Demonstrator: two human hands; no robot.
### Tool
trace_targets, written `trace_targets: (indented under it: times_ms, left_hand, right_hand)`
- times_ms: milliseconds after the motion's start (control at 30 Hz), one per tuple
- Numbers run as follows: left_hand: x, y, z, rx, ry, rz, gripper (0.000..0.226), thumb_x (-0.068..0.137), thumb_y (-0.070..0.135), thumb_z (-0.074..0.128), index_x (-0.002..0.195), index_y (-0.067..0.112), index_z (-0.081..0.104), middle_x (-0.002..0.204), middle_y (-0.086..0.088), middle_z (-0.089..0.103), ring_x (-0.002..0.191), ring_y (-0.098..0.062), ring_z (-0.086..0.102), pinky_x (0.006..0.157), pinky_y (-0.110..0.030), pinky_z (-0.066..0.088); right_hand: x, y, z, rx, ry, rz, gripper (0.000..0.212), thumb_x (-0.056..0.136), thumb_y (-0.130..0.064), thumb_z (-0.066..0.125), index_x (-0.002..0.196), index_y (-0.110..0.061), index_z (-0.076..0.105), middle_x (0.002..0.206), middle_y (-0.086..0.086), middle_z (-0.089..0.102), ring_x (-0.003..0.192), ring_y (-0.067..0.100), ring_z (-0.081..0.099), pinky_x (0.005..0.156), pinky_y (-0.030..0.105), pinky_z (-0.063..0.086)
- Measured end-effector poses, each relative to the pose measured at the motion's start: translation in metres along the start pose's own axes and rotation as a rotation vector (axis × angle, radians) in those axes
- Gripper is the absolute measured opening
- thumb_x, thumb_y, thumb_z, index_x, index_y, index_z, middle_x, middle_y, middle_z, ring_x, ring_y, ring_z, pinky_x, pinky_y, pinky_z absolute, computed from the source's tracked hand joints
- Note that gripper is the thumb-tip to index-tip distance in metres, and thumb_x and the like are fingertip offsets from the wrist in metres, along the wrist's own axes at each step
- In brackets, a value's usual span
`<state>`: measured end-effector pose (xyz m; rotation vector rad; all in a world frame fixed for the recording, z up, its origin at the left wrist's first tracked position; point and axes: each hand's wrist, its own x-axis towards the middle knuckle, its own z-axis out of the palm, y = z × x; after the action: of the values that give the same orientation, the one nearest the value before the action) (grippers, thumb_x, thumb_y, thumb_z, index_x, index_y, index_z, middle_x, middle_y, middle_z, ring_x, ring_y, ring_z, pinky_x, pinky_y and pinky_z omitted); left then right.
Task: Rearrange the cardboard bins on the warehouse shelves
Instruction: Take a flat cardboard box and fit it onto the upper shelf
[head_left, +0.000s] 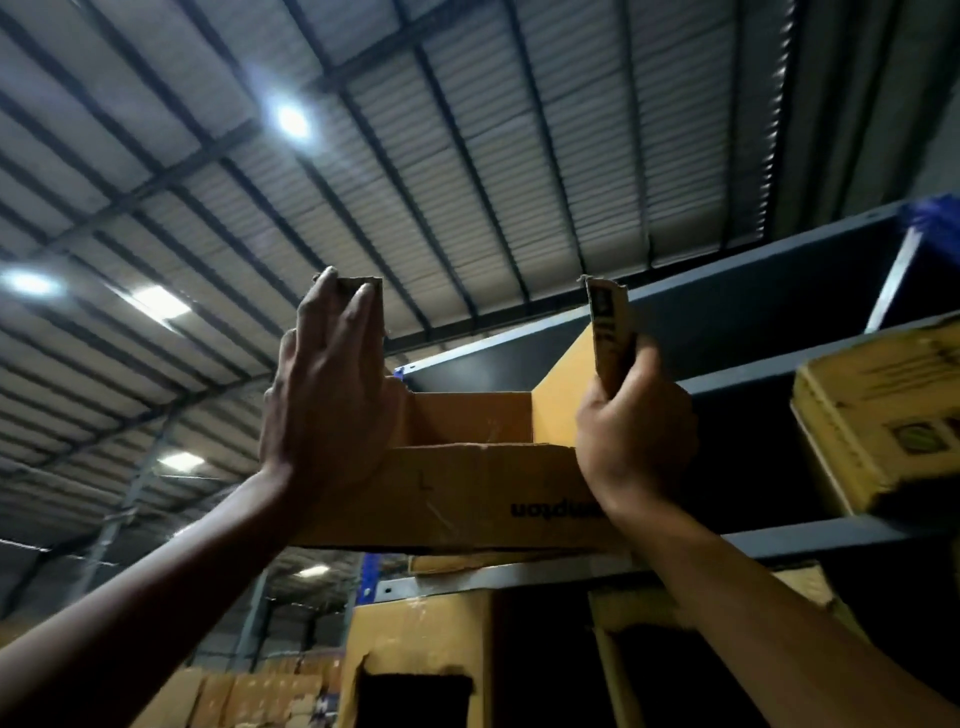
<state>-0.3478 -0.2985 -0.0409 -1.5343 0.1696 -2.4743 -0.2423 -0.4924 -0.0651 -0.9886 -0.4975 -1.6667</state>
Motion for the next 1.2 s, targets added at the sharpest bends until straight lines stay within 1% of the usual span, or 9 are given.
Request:
trace_targets:
  times_ms: [100, 167, 233, 367, 433, 600, 767, 967, 1200]
  left_hand:
    - [0.006, 0.016, 0.000, -0.039, 0.023, -0.036, 0.077, 0.071, 0.033, 0.048, 0.146, 0.027, 0.036, 0.155, -0.004, 0.027, 0.134, -0.031, 0.041, 0.092, -0.053, 0.051]
    - [0.007, 0.028, 0.001, -0.057, 0.041, -0.070, 0.078, 0.069, 0.036, 0.045, 0.146, 0.028, 0.036, 0.156, -0.002, 0.026, 0.133, -0.031, 0.041, 0.091, -0.052, 0.051]
    - [0.005, 0.040, 0.005, -0.084, 0.042, -0.091, 0.080, 0.068, 0.040, 0.041, 0.147, 0.028, 0.035, 0.157, -0.001, 0.024, 0.135, -0.030, 0.040, 0.090, -0.051, 0.052]
    - [-0.004, 0.064, 0.023, -0.169, 0.017, -0.139, 0.081, 0.071, 0.036, 0.051, 0.149, 0.026, 0.033, 0.159, 0.001, 0.020, 0.135, -0.027, 0.038, 0.091, -0.047, 0.051]
    - [-0.011, 0.077, 0.033, -0.225, 0.004, -0.175, 0.081, 0.071, 0.036, 0.051, 0.150, 0.027, 0.032, 0.160, 0.003, 0.017, 0.136, -0.026, 0.037, 0.092, -0.042, 0.047]
    - [-0.025, 0.107, 0.057, -0.380, -0.013, -0.232, 0.081, 0.073, 0.030, 0.058, 0.150, 0.031, 0.031, 0.160, 0.008, 0.016, 0.139, -0.023, 0.033, 0.093, -0.041, 0.044]
    - [-0.024, 0.123, 0.072, -0.397, -0.023, -0.222, 0.082, 0.077, 0.020, 0.070, 0.149, 0.028, 0.032, 0.159, 0.003, 0.018, 0.137, -0.027, 0.036, 0.091, -0.046, 0.047]
    - [-0.024, 0.135, 0.089, -0.446, 0.010, -0.253, 0.076, 0.077, 0.025, 0.062, 0.148, 0.024, 0.036, 0.158, 0.001, 0.021, 0.133, -0.028, 0.040, 0.090, -0.045, 0.047]
    - [-0.025, 0.144, 0.096, -0.488, 0.023, -0.294, 0.077, 0.072, 0.034, 0.049, 0.147, 0.025, 0.037, 0.158, 0.002, 0.023, 0.131, -0.027, 0.042, 0.092, -0.046, 0.047]
  right_hand:
    - [0.018, -0.001, -0.016, -0.002, 0.001, -0.038, 0.038, 0.093, -0.026, 0.057, 0.127, -0.013, 0.051, 0.111, 0.007, 0.066, 0.104, 0.024, 0.065, 0.084, 0.038, 0.054]
    - [0.027, -0.001, -0.028, -0.016, -0.001, -0.068, 0.037, 0.092, -0.026, 0.056, 0.126, -0.012, 0.051, 0.109, 0.007, 0.066, 0.102, 0.024, 0.065, 0.083, 0.042, 0.055]
    - [0.034, 0.002, -0.040, -0.034, -0.004, -0.095, 0.035, 0.093, -0.026, 0.056, 0.124, -0.012, 0.052, 0.107, 0.008, 0.065, 0.100, 0.024, 0.065, 0.078, 0.039, 0.055]
    - [0.045, 0.018, -0.062, -0.121, -0.001, -0.125, 0.030, 0.094, -0.023, 0.057, 0.121, -0.009, 0.054, 0.101, 0.008, 0.066, 0.093, 0.024, 0.065, 0.058, 0.016, 0.030]
    - [0.049, 0.026, -0.071, -0.161, -0.002, -0.138, 0.028, 0.094, -0.022, 0.057, 0.119, -0.009, 0.054, 0.099, 0.008, 0.066, 0.090, 0.025, 0.064, 0.054, 0.015, 0.024]
    - [0.057, 0.052, -0.087, -0.254, 0.015, -0.180, 0.027, 0.092, -0.018, 0.059, 0.118, -0.010, 0.055, 0.083, -0.002, 0.055, 0.074, 0.017, 0.055, 0.054, 0.020, 0.029]
    - [0.071, 0.062, -0.097, -0.297, 0.021, -0.208, 0.029, 0.092, -0.018, 0.060, 0.120, -0.011, 0.054, 0.097, 0.007, 0.066, 0.089, 0.028, 0.065, 0.066, 0.030, 0.037]
    - [0.088, 0.063, -0.105, -0.387, 0.027, -0.268, 0.035, 0.093, -0.021, 0.060, 0.126, -0.012, 0.051, 0.105, 0.009, 0.067, 0.099, 0.031, 0.065, 0.071, 0.031, 0.039]
    - [0.097, 0.065, -0.107, -0.421, 0.023, -0.304, 0.039, 0.092, -0.022, 0.060, 0.129, -0.013, 0.050, 0.102, 0.008, 0.067, 0.095, 0.030, 0.066, 0.072, 0.037, 0.049]
